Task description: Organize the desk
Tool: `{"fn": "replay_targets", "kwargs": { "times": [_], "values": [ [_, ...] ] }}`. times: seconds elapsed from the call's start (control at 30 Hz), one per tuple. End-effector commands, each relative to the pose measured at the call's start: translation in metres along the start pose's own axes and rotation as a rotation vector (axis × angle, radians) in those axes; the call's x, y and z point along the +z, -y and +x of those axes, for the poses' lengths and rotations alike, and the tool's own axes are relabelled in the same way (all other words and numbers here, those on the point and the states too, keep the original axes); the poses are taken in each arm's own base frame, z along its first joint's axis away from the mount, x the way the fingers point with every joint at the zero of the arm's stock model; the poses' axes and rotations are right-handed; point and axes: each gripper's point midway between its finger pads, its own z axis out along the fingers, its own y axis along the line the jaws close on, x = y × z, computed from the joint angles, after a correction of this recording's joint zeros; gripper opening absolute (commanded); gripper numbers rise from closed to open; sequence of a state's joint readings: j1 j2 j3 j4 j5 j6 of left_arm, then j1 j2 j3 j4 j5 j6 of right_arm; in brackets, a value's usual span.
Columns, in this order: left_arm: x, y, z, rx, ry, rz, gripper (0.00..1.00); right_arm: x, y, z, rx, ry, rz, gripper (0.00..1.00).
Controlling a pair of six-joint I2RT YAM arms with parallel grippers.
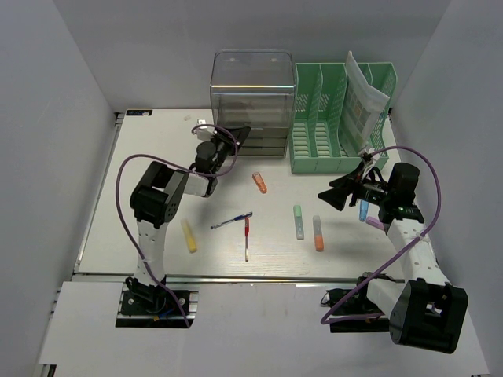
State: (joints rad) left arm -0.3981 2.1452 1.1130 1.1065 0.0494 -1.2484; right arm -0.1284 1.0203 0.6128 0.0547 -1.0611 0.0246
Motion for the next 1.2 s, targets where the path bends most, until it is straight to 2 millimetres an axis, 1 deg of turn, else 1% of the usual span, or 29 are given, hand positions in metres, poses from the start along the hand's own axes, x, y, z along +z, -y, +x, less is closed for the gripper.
{"fn": "replay_targets", "kwargs": {
  "times": [0.0, 0.03, 0.07, 0.23, 0.27, 0.33, 0.37, 0.4, 0.43, 0.5, 0.57, 0.6, 0.77, 0.8, 0.83, 0.97, 1.0, 1.07, 1.13, 1.17],
  "values": [
    [0.01, 0.023, -0.014, -0.028, 0.056, 0.067, 0.45, 0.0, -0.006, -0.017, -0.065, 0.022, -0.021, 0.86],
    [0.01, 0.027, -0.009, -0.033, 0.05, 0.077, 0.44, 0.0, -0.007, -0.017, -0.066, 0.021, -0.023, 0.86],
    [0.011, 0.027, -0.016, -0.034, 0.086, 0.07, 0.43, 0.0, -0.007, -0.017, -0.066, 0.021, -0.023, 0.86],
    [0.012, 0.026, -0.02, -0.035, 0.11, 0.066, 0.36, 0.0, -0.008, -0.017, -0.07, 0.021, -0.026, 0.86],
    [0.01, 0.022, -0.02, -0.039, 0.115, 0.06, 0.32, 0.0, -0.008, -0.017, -0.07, 0.02, -0.027, 0.86],
    [0.009, 0.025, -0.022, -0.047, 0.126, 0.082, 0.27, 0.0, -0.008, -0.017, -0.068, 0.02, -0.027, 0.86],
    [0.007, 0.022, -0.021, -0.052, 0.128, 0.084, 0.2, 0.0, -0.009, -0.017, -0.073, 0.02, -0.03, 0.86],
    [0.006, 0.026, -0.022, -0.053, 0.136, 0.104, 0.18, 0.0, -0.009, -0.016, -0.07, 0.02, -0.03, 0.86],
    [0.005, 0.029, -0.018, -0.057, 0.13, 0.112, 0.14, 0.0, -0.008, -0.017, -0.071, 0.02, -0.03, 0.86],
    [0.004, 0.03, -0.019, -0.062, 0.137, 0.126, 0.07, 0.0, -0.009, -0.016, -0.069, 0.018, -0.035, 0.86],
    [0.003, 0.032, -0.019, -0.06, 0.139, 0.137, 0.03, 0.0, -0.01, -0.017, -0.071, 0.02, -0.035, 0.86],
    [0.002, 0.037, -0.016, -0.062, 0.142, 0.155, 0.0, -0.001, -0.009, -0.017, -0.07, 0.019, -0.033, 0.86],
    [-0.002, 0.049, -0.022, -0.059, 0.162, 0.195, 0.0, -0.001, -0.011, -0.017, -0.073, 0.02, -0.036, 0.86],
    [-0.003, 0.053, -0.023, -0.058, 0.165, 0.21, 0.0, -0.001, -0.011, -0.017, -0.073, 0.02, -0.036, 0.86],
    [-0.003, 0.06, -0.018, -0.057, 0.151, 0.224, 0.0, -0.001, -0.011, -0.017, -0.074, 0.02, -0.036, 0.86],
    [-0.004, 0.08, -0.021, -0.034, 0.148, 0.266, 0.0, -0.001, -0.011, -0.017, -0.071, 0.02, -0.037, 0.86],
    [-0.005, 0.086, -0.017, -0.033, 0.14, 0.277, 0.0, -0.001, -0.011, -0.017, -0.07, 0.019, -0.038, 0.86],
    [-0.007, 0.096, -0.02, -0.029, 0.144, 0.298, 0.0, -0.001, -0.011, -0.017, -0.07, 0.02, -0.038, 0.86],
    [-0.01, 0.101, -0.021, -0.025, 0.143, 0.308, 0.0, -0.001, -0.011, -0.017, -0.07, 0.019, -0.038, 0.86],
    [-0.012, 0.105, -0.016, -0.024, 0.133, 0.317, 0.0, -0.001, -0.011, -0.017, -0.07, 0.019, -0.038, 0.86]
  ]
}}
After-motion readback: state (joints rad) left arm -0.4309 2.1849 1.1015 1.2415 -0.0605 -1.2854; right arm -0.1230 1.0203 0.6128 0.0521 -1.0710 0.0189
